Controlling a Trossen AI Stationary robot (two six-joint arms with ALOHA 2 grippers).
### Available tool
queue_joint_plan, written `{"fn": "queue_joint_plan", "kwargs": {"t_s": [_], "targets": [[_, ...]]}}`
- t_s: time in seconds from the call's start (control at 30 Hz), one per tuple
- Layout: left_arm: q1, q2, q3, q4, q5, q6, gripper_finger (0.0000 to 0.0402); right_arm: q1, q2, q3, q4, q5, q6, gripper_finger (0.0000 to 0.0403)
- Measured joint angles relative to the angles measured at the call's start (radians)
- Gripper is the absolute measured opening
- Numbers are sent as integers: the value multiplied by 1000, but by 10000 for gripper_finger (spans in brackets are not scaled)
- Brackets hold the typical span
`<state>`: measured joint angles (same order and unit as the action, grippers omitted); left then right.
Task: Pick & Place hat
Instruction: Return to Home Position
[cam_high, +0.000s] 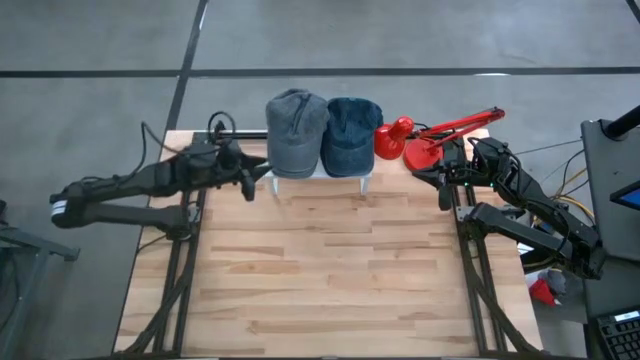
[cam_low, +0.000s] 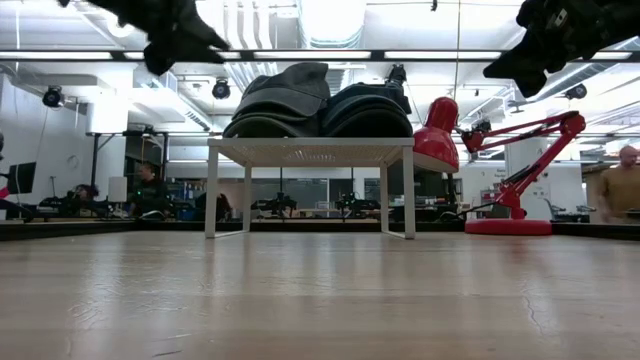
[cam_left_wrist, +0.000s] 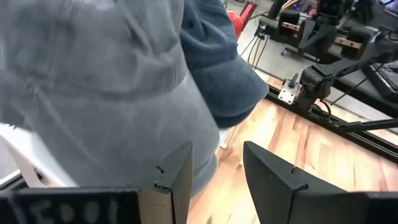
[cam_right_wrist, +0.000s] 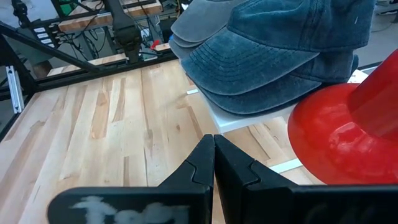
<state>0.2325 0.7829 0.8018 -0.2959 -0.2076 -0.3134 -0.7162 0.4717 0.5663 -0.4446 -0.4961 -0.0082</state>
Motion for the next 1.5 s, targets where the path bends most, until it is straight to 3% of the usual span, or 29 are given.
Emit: {"fn": "queue_joint_plan", "kwargs": {"t_s": [0.5,0.83,1.37,1.5], "targets": [[1,-286,-340,123,8,-21,142,0,-13,0,8,-1,39,8],[1,-473,-464,150,5,-32,142,0,-157,-5,11,-1,115,8],[0,-623,-634,231,5,-51,142,1,-467,-237,150,-3,304,8],[0,-627,-653,239,5,-51,142,1,-465,-295,209,-5,303,8]]}}
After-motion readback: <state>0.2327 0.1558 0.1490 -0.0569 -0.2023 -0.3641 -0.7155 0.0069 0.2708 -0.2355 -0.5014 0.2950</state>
